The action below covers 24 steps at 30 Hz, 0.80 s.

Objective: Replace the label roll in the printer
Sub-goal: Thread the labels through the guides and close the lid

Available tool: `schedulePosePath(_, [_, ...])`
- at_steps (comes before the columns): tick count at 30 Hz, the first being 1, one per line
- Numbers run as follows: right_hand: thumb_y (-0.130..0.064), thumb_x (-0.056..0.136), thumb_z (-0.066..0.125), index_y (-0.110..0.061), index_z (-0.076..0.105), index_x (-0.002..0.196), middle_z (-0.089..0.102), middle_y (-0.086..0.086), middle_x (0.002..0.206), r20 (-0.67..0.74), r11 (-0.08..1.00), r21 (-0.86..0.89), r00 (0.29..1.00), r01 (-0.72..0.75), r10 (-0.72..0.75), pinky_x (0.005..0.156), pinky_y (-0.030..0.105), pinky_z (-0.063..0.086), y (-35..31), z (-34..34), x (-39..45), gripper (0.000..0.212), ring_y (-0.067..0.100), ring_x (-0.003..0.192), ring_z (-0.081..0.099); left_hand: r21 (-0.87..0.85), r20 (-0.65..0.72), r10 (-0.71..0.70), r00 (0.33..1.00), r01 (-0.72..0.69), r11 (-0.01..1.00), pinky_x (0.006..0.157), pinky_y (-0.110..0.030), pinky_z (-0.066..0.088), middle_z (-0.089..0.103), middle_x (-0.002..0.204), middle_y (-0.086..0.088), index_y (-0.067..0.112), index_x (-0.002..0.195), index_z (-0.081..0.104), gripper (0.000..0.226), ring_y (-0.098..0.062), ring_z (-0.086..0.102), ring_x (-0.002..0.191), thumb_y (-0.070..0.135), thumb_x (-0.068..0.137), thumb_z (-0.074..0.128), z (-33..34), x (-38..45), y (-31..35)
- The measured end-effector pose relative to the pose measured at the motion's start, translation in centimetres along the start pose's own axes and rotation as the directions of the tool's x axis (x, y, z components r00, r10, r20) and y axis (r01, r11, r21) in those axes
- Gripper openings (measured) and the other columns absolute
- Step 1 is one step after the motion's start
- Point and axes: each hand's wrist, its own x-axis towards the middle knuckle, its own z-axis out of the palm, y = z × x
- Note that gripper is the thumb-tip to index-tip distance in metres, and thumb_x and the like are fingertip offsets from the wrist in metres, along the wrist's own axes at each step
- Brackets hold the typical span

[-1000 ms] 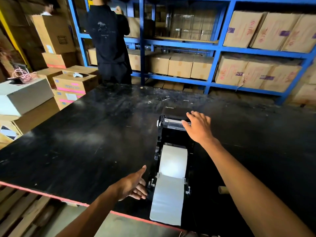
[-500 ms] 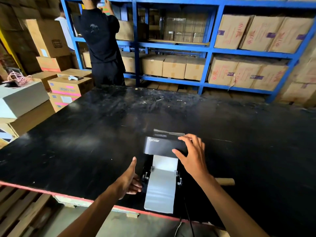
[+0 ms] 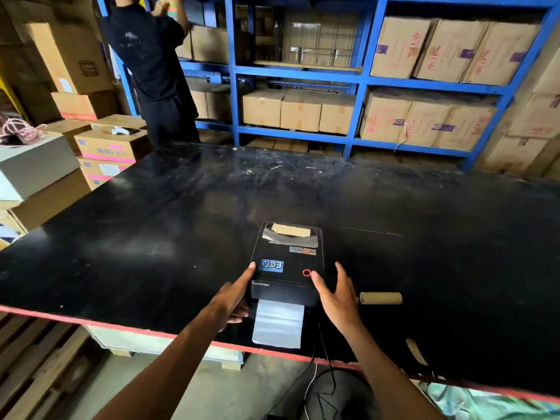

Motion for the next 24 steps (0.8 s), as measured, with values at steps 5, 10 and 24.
schedulePosePath(5, [-0.071,0.072,0.057,-0.023,0.015,0.149,0.02,0.006,0.158,0.232,0.897,0.269,0.927,-0.351,0.294,0.114,0.046,0.022,0.5,0.3,-0.5,0.1,0.028,0.143,0.023,-0.049,0.028,-0.012,1.0,0.014,0.999,0.069,-0.034,0.051,0.075,0.083,-0.017,0.001,0.095,0.071,0.085,-0.031,0.07,0.084,0.08,0.066,0.057,0.0,0.7,-0.8])
schedulePosePath(10, [-0.078,0.065,0.054,-0.021,0.06,0.108,0.06,0.011,0.117,0.302,0.866,0.258,0.887,-0.428,0.349,0.101,0.048,0.043,0.9,1.1,-1.0,0.072,0.029,0.106,0.057,-0.033,0.021,-0.011,1.0,0.012,0.999,0.076,-0.037,0.053,0.074,0.092,-0.018,0.002,0.095,0.069,0.078,-0.032,0.069,0.091,0.075,0.071,0.058,-0.3,1.0,-1.5])
schedulePosePath(24, [-0.072,0.067,0.06,0.011,0.043,0.122,0.047,0.033,0.13,0.241,0.87,0.365,0.937,-0.33,0.254,0.096,0.064,0.041,0.9,1.3,-1.3,0.1,0.051,0.113,0.051,-0.05,-0.042,0.055,0.998,-0.057,0.997,0.068,-0.034,0.053,0.075,0.09,-0.012,0.009,0.093,0.071,0.066,-0.027,0.07,0.085,0.071,0.071,0.061,-0.3,2.2,-2.4])
